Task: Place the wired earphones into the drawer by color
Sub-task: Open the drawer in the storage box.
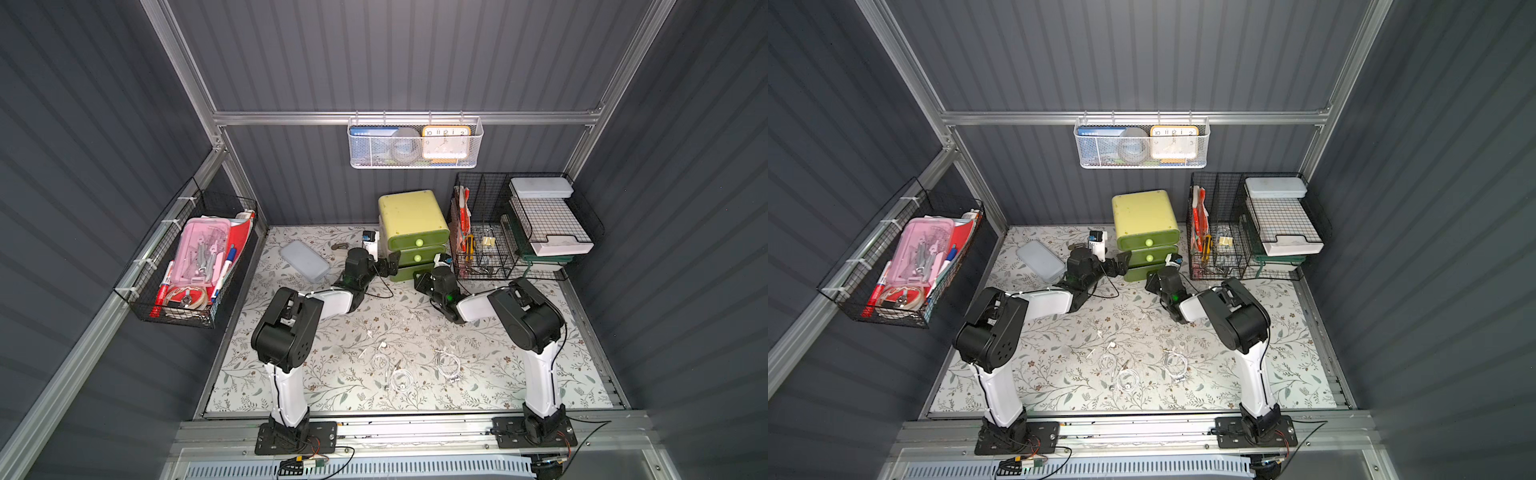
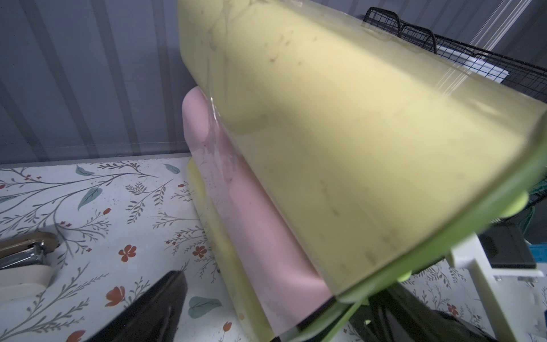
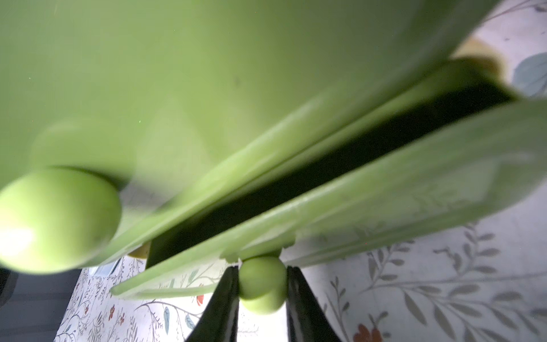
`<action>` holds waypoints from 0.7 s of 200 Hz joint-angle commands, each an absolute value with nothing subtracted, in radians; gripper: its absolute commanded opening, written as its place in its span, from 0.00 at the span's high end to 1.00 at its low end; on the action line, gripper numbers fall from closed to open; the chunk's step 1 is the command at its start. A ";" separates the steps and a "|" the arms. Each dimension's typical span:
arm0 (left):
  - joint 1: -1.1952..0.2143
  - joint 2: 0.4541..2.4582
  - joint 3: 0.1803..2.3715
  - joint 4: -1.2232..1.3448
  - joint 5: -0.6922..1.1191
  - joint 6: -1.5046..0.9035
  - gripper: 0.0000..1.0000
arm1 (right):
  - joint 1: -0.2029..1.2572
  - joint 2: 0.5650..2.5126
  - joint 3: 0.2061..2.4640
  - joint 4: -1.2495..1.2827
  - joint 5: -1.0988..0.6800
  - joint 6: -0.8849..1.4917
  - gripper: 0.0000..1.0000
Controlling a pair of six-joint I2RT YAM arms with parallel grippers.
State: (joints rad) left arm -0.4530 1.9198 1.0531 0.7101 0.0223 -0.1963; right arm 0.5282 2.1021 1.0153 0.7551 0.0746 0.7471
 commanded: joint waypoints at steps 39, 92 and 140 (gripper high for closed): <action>-0.451 1.939 1.080 0.698 -0.021 -0.221 0.01 | 0.536 2.054 0.961 0.737 0.060 0.743 0.74; -0.451 1.944 1.075 0.701 -0.020 -0.225 0.01 | 0.548 2.019 0.899 0.734 0.060 0.745 0.75; -0.450 1.940 1.070 0.701 -0.020 -0.229 0.01 | 0.563 1.979 0.833 0.730 0.066 0.746 0.75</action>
State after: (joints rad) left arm -0.4530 1.9221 1.0557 0.7097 0.0219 -0.2108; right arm 0.5514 1.9987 0.8707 0.7555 0.0643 0.7479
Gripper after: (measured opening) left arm 0.992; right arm 0.276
